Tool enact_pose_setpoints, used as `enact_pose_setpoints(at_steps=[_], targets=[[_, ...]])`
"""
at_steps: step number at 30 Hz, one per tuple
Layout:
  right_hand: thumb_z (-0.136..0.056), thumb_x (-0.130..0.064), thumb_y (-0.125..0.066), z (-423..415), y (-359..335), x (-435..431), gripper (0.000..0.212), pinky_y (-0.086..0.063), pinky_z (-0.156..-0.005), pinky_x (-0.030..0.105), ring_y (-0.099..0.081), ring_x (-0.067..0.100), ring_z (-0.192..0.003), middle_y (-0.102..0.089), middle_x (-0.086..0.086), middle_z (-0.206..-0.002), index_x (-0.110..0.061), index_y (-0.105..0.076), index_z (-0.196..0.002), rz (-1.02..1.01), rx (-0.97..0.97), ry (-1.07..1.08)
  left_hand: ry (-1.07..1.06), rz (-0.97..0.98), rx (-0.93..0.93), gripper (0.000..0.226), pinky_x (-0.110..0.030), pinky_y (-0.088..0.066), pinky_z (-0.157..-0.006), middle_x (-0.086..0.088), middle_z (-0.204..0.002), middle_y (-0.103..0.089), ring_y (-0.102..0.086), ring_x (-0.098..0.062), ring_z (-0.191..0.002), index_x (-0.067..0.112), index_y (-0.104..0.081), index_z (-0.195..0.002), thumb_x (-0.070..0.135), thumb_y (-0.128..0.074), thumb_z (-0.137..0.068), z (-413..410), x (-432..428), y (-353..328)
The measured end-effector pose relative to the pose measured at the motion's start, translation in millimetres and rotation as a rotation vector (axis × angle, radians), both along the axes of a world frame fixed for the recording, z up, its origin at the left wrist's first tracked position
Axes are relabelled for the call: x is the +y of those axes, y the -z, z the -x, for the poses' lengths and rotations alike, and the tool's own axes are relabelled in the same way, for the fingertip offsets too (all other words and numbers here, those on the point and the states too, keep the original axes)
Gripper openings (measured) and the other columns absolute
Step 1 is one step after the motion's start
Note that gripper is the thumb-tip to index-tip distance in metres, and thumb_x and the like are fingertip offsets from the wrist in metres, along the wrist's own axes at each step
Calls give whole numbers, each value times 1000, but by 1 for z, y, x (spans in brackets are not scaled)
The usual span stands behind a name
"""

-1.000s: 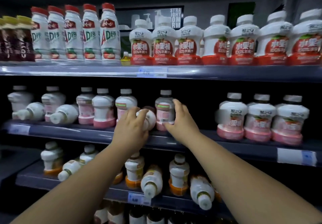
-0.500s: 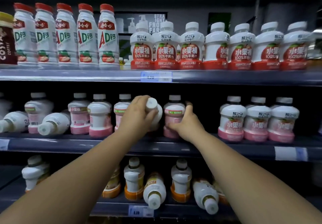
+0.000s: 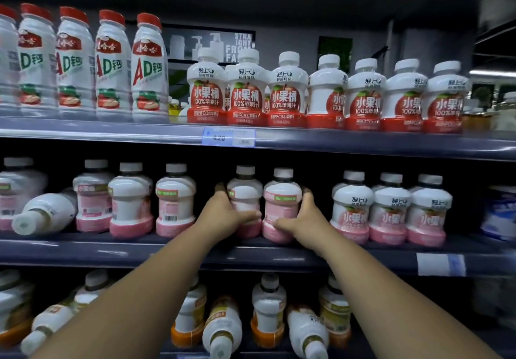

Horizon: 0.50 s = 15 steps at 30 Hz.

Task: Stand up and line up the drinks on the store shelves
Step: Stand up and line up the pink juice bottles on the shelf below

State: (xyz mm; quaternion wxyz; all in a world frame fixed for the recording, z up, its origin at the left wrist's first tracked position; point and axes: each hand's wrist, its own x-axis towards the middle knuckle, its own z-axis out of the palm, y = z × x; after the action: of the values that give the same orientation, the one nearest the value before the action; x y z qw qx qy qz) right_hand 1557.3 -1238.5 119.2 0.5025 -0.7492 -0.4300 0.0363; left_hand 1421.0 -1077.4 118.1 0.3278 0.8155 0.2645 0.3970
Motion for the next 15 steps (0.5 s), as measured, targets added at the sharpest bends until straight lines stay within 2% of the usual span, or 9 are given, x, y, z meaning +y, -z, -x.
enact_pose_setpoints(at_steps=[2,3,4,6,8,11,13,15], targets=[[-59,-47,-93,-1,1,0,106,-45,-87,30,-57,19,-109,-54,-3,-124,-17,-27,-136,7,-24,63,21,4,4,53,-11,-47,-63,10,-84,-71,-68,-7,-80,11,-68,-101,37,-87,-59,0,5,-2],[-58,-52,-92,-2,2,0,109,-45,-89,32,-56,19,-111,-52,-3,-125,-18,-25,-137,27,-40,72,54,16,-9,49,-8,-45,-61,9,-85,-72,-68,-5,-80,11,-68,-102,32,-85,-62,1,8,-1],[-60,-51,-90,-3,4,1,109,-45,-90,32,-56,19,-111,-52,-3,-127,-18,-23,-140,44,-41,55,102,40,-29,54,-8,-47,-64,8,-92,-72,-69,-6,-85,11,-66,-108,33,-83,-61,3,8,1],[-69,-41,-87,-5,3,1,106,-44,-89,29,-57,17,-111,-54,-1,-133,-21,-18,-147,70,-20,5,167,93,-39,74,-17,-51,-77,6,-105,-69,-67,-10,-97,15,-56,-118,39,-88,-56,8,7,6],[-64,-45,-88,-5,4,2,119,-45,-96,32,-56,20,-118,-50,0,-141,-20,-11,-151,60,-30,16,78,34,17,87,-27,-52,-85,7,-106,-65,-64,-9,-97,15,-51,-118,50,-92,-50,6,8,9],[-53,-61,-87,0,5,1,134,-46,-102,38,-56,21,-121,-50,-1,-141,-26,-5,-153,78,-83,52,71,10,-9,72,-33,-56,-84,4,-98,-73,-68,-9,-90,14,-66,-107,49,-90,-49,4,12,9],[-51,-58,-81,2,6,0,131,-50,-99,38,-61,17,-111,-57,-3,-136,-35,-2,-153,101,-81,-1,174,60,-23,57,-41,-58,-88,1,-95,-77,-72,-13,-91,14,-72,-103,38,-89,-54,4,15,9],[-51,-57,-80,2,6,-1,130,-50,-97,36,-62,16,-109,-57,-5,-134,-36,-1,-152,107,-81,-8,228,82,5,57,-44,-57,-90,2,-93,-77,-72,-14,-92,14,-74,-101,38,-91,-52,6,18,10]])
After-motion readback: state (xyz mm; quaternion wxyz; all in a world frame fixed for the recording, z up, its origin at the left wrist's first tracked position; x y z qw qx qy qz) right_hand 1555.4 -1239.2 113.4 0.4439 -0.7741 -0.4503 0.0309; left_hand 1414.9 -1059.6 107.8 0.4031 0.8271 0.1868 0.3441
